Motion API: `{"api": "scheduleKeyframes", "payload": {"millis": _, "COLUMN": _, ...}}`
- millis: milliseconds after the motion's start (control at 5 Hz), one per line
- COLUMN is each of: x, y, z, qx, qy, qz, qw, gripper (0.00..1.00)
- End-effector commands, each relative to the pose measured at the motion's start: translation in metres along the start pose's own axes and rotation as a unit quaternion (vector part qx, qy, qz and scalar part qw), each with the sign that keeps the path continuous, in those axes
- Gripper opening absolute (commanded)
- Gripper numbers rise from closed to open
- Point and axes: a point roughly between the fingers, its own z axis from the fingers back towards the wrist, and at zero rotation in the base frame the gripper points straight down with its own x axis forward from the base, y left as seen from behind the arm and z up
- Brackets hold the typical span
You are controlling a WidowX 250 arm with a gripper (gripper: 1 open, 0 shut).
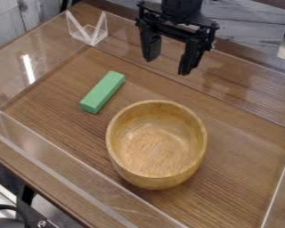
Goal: Put the green block in the brown bowl
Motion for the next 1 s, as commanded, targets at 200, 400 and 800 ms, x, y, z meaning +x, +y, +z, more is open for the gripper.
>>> {"api": "scheduleKeyframes", "payload": {"millis": 200, "x": -0.016, "y": 0.059, "z": -0.021, "qx": 0.001, "qy": -0.003, "qz": 0.017, "qw": 0.9998, "gripper": 1.00}}
{"api": "scheduleKeyframes", "payload": {"millis": 400, "x": -0.027, "y": 0.102, "z": -0.033, "qx": 0.005, "qy": -0.023, "qz": 0.007, "qw": 0.9997, "gripper": 1.00}}
{"api": "scheduleKeyframes", "payload": {"millis": 800, "x": -0.027, "y": 0.129, "z": -0.053, "qx": 0.006, "qy": -0.052, "qz": 0.009, "qw": 0.9986, "gripper": 1.00}}
